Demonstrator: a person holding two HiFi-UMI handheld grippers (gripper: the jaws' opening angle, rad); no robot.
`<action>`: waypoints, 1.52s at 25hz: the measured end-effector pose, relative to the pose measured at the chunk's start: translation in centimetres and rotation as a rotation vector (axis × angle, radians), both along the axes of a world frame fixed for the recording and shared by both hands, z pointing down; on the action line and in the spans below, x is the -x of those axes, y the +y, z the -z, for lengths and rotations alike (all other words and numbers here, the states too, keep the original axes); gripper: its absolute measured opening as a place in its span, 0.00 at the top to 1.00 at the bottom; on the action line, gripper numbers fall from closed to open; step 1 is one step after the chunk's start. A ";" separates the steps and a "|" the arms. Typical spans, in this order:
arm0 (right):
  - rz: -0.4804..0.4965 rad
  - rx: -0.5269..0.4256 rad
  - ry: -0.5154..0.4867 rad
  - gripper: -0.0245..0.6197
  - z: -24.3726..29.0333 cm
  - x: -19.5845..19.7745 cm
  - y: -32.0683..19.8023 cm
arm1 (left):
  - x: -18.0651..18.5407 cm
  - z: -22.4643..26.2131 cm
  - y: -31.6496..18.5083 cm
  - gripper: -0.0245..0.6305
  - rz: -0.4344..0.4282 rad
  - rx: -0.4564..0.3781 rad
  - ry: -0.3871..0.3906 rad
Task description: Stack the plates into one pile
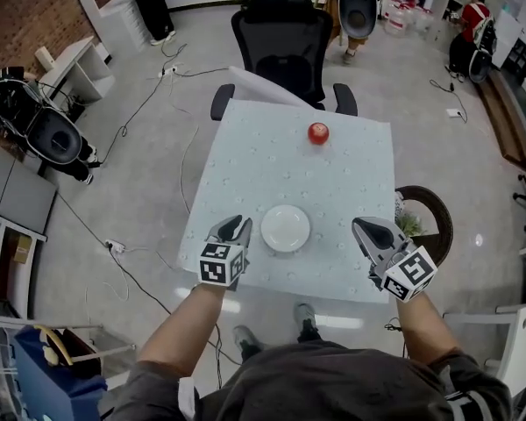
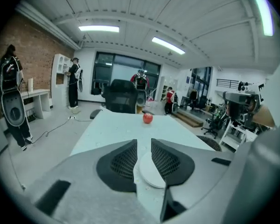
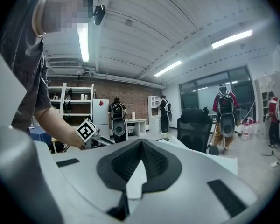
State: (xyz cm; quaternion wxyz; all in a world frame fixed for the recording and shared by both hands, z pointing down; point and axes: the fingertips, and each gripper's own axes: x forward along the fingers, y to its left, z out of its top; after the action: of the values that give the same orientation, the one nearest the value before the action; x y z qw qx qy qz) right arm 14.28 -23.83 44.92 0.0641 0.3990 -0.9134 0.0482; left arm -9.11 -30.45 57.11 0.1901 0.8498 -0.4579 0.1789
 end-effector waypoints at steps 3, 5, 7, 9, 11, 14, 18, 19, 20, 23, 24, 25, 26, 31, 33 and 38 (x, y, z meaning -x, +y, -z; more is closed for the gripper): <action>0.028 -0.006 0.006 0.97 1.4 2.4 0.1 | 3.4 4.4 1.7 0.86 0.034 -0.064 0.046; 0.054 -0.006 0.014 0.97 2.5 4.2 0.2 | 5.9 7.5 3.2 0.87 0.063 -0.109 0.079; 0.085 -0.007 0.021 0.97 3.5 6.3 0.2 | 8.5 10.6 4.8 0.89 0.091 -0.161 0.099; 0.119 -0.009 0.025 0.97 4.6 8.5 0.3 | 11.0 13.3 6.6 0.90 0.115 -0.217 0.113; 0.155 -0.007 0.026 0.97 5.5 10.9 0.3 | 13.4 15.6 8.4 0.91 0.140 -0.270 0.122; 0.209 -0.005 0.033 0.97 6.7 14.8 0.3 | 16.6 18.2 11.3 0.93 0.176 -0.343 0.108; 0.271 -0.021 0.033 0.97 8.5 19.0 0.5 | 19.6 21.5 14.7 0.95 0.212 -0.432 0.098; 0.285 -0.027 0.030 0.97 9.0 19.9 0.5 | 20.2 22.3 15.3 0.95 0.220 -0.447 0.103; 0.299 -0.033 0.029 0.97 9.6 20.7 0.5 | 20.8 23.0 15.8 0.95 0.229 -0.459 0.110; 0.335 -0.046 0.029 0.97 10.9 22.9 0.8 | 22.7 24.6 17.0 0.95 0.261 -0.481 0.123; 0.345 -0.048 0.028 0.97 11.2 23.5 0.9 | 23.3 25.0 17.4 0.95 0.272 -0.485 0.125; 0.353 -0.050 0.026 0.97 11.5 24.0 1.0 | 23.7 25.3 17.7 0.95 0.280 -0.488 0.125; 0.361 -0.051 0.022 0.97 11.8 24.4 1.0 | 24.1 25.6 18.0 0.95 0.286 -0.492 0.123; 0.383 -0.055 0.001 0.97 13.2 25.3 0.9 | 24.3 26.8 18.9 0.95 0.283 -0.505 0.120; 0.384 -0.049 -0.006 0.97 13.3 25.2 1.0 | 24.0 26.8 19.0 0.95 0.274 -0.506 0.118; 0.389 -0.044 -0.011 0.97 13.2 24.9 0.9 | 22.5 26.6 19.0 0.95 0.244 -0.508 0.085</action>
State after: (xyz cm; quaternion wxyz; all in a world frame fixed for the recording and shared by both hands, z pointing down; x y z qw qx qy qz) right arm -10.67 -22.95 31.67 0.0586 0.2158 -0.9745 0.0171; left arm -31.65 -11.48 30.50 0.0103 0.8155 -0.5787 -0.0015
